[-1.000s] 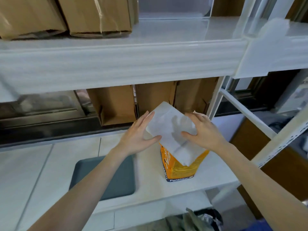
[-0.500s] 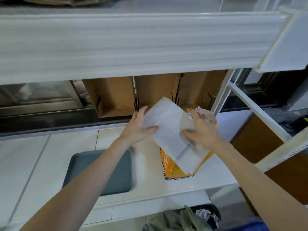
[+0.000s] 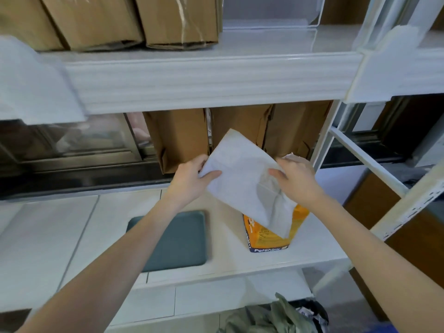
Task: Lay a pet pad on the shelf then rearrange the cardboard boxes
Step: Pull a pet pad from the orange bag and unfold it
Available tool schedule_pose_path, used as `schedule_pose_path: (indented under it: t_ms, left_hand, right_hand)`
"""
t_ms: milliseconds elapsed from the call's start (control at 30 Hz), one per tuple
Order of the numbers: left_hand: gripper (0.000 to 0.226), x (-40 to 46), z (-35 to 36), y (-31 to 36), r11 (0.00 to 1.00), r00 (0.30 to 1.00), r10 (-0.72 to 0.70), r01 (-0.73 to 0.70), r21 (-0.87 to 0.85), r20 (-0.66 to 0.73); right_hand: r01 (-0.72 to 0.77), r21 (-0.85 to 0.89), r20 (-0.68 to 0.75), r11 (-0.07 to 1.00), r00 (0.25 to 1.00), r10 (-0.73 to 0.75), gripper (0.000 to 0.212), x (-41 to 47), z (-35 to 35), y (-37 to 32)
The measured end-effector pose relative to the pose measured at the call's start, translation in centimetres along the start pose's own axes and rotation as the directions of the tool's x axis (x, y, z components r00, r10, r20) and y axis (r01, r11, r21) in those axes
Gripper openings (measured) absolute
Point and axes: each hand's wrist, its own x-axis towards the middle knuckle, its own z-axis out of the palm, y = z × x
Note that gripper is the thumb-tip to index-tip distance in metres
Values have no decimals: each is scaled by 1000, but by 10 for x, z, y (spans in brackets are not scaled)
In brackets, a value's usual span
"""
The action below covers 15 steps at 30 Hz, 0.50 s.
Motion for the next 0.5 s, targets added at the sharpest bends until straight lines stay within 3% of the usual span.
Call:
schedule_pose_path:
  t_ms: [167,300,433,500]
  left_hand:
    - [22,-49,-52,1,999,999,15,-13,30,-40]
    - [30,-93,-100,3,999,996,7,-4,38,-85]
    - [17,-142,-147,4,997,984,62,-53,62,-168]
    - [23,-167,-168,-1,997,975,66,-58,44,-211]
  right_hand:
    - [54,2,18,999,998,-54,37,-33,-18,-61]
    - [72,124,45,990,996,-78,25,-59,-26,-107]
    - [97,149,41,984,994,-105,35,-88,-35,-156]
    - [114,189,53,975,991,-126,30,-103,-36,-176]
